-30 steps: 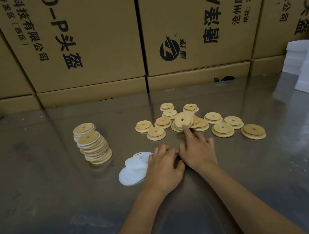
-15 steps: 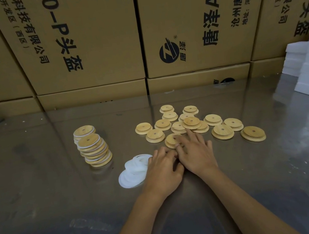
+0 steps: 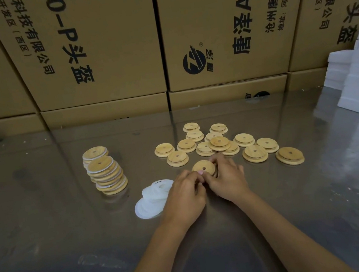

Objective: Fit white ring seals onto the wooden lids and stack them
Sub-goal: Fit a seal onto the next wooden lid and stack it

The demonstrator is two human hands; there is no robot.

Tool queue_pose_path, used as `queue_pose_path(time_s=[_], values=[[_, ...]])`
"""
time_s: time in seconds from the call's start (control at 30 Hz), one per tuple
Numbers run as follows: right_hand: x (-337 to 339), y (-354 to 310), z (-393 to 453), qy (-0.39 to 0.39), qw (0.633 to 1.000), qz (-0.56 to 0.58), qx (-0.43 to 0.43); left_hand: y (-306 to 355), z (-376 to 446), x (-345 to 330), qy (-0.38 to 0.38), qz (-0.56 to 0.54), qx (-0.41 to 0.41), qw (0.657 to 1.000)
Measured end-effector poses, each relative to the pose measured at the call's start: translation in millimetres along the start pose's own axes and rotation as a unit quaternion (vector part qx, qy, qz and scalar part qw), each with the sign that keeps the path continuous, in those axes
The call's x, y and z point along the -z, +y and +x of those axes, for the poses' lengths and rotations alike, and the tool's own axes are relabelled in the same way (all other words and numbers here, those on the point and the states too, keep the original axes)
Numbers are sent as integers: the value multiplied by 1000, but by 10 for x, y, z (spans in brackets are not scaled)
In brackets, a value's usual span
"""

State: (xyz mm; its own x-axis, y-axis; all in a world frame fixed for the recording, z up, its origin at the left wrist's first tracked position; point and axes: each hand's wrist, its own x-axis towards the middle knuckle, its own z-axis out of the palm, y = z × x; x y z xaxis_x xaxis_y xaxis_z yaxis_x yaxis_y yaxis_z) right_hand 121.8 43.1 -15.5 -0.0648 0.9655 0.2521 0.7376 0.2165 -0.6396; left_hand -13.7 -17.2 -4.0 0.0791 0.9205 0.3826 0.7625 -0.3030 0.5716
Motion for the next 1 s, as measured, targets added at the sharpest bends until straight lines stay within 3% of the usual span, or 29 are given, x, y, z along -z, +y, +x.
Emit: queue_pose_path(time_s=[0.1,0.17,0.23,0.33,0.4,0.67,0.77,0.9,1.0], values=[[62,-15,-51,2,990,142,-20,20,2,64,20,7,0,1000],[98,-24,-78,1,974,219,-47,-22,26,166,93,88,15,992],[121,-21,-90,-2,967,243,-69,-150,50,301,152,178,96,967],[132,-12,-81,-13,966,240,-92,-396,37,493,101,237,244,935],[139,-7,-97,-4,962,260,-80,-474,29,548,63,225,277,932],[148,-120,-199,22,931,355,-84,-459,97,583,127,64,265,954],[166,-168,-230,20,906,406,-115,-419,126,585,144,-93,239,956],[222,-214,-278,-27,839,519,-159,-310,142,609,135,-315,238,909],[256,-247,-289,-70,786,588,-178,-236,123,630,67,-439,217,869]])
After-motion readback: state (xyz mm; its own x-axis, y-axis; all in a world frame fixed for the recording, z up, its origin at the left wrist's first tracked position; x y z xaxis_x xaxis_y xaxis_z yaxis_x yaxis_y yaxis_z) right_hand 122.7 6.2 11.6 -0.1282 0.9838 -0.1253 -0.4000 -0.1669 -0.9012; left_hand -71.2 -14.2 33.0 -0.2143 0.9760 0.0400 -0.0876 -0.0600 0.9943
